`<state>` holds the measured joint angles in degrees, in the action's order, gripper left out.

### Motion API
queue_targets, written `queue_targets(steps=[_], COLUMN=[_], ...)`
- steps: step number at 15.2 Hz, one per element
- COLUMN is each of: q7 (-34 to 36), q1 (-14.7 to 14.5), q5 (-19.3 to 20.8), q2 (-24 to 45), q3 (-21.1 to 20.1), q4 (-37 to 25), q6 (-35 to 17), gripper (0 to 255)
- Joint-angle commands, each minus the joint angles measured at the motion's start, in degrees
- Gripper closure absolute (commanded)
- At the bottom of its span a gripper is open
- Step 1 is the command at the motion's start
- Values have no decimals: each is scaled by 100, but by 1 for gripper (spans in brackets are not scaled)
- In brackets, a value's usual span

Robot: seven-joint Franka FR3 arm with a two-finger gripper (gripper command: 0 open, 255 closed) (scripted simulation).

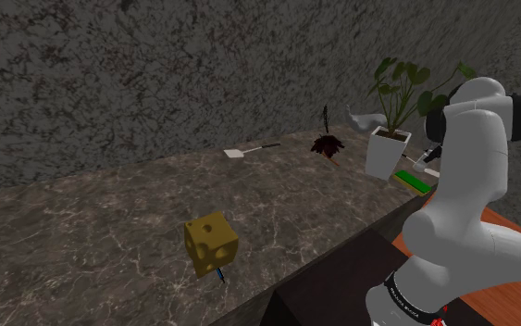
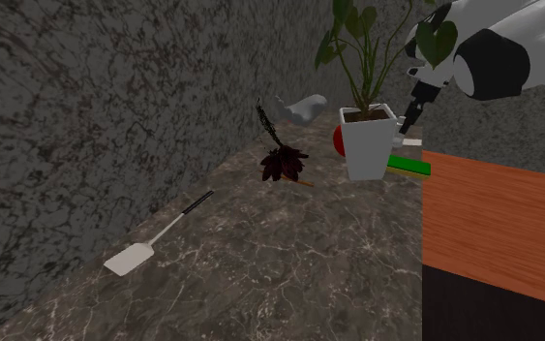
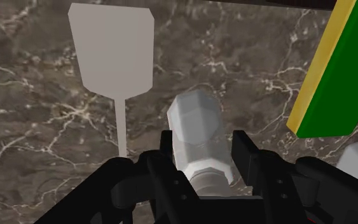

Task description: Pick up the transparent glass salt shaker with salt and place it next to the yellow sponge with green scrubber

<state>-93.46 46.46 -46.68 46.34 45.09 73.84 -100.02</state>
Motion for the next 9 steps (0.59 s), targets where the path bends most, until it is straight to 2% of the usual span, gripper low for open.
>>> queue_targets(steps=[1, 3, 4, 9], q7=[-1, -1, -1, -1], q1=[1, 1, 1, 1], q5=[-1, -1, -1, -1], q2=[1, 1, 1, 1], q3=[0, 0, 0, 0], q4=[-1, -1, -1, -1], q6=[-1, -1, -1, -1], gripper=[255, 255, 0, 0])
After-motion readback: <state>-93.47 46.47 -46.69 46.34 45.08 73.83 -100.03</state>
